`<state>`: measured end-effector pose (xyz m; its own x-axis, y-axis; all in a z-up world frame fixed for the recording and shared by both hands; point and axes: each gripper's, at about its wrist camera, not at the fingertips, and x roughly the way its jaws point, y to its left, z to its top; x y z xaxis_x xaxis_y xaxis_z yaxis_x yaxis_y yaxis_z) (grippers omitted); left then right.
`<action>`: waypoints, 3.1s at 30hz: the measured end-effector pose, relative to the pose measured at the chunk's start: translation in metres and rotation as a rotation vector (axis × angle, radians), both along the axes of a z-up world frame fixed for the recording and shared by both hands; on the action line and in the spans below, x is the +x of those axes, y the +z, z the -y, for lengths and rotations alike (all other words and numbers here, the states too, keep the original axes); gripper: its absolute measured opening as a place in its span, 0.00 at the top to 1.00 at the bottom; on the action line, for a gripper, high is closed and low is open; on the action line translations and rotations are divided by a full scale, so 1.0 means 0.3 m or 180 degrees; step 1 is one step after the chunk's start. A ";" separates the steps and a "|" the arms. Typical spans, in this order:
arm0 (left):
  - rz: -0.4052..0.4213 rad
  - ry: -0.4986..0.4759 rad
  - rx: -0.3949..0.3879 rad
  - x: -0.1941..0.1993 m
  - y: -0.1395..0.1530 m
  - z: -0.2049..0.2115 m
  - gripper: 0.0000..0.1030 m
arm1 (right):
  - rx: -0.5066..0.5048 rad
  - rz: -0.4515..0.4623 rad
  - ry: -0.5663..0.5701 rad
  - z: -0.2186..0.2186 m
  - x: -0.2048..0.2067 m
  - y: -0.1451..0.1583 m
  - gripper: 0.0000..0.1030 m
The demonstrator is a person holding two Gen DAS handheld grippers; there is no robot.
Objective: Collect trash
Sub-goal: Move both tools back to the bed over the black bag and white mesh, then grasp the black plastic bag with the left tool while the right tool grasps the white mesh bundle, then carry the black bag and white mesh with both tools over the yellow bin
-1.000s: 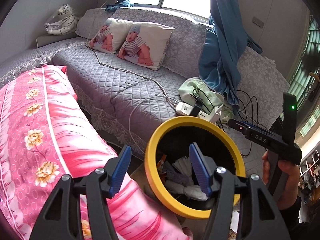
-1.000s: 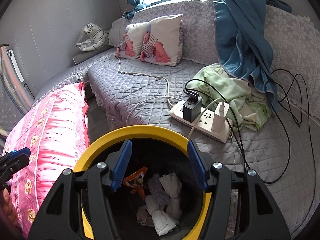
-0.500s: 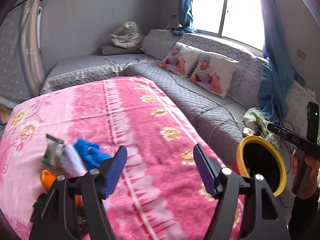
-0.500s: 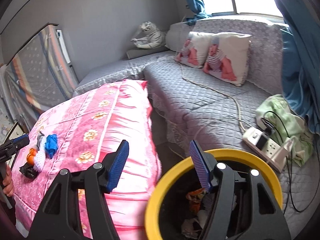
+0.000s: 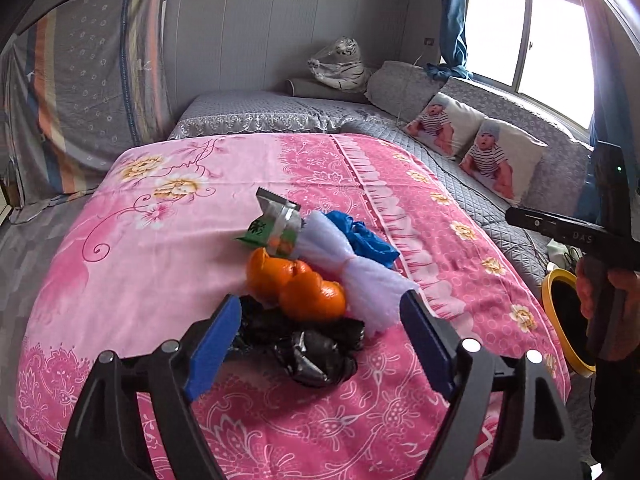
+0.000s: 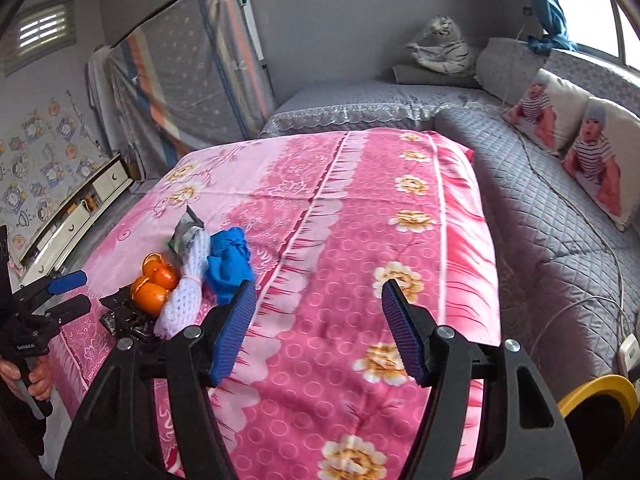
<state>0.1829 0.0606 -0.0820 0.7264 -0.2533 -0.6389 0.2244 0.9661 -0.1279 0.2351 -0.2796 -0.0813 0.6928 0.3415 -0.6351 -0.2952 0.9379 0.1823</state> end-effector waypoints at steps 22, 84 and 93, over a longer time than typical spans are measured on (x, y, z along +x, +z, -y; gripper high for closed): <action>-0.0305 -0.0014 -0.0160 -0.007 -0.153 -0.098 0.24 | 0.0003 -0.0593 0.0873 -0.385 0.092 -0.101 0.40; -0.0514 -0.0274 -0.0208 0.125 -0.195 -0.052 0.65 | -0.0104 -0.1062 0.0505 -0.421 0.409 -0.248 0.87; -0.0486 -0.0179 -0.0278 0.107 -0.172 -0.085 0.69 | -0.0044 -0.0920 0.0210 -0.314 0.415 -0.206 0.88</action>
<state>0.2149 0.0862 -0.1335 0.6057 -0.3501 -0.7145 0.2493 0.9363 -0.2474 0.3596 -0.1852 -0.1432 0.4590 0.3698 -0.8078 -0.2934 0.9213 0.2550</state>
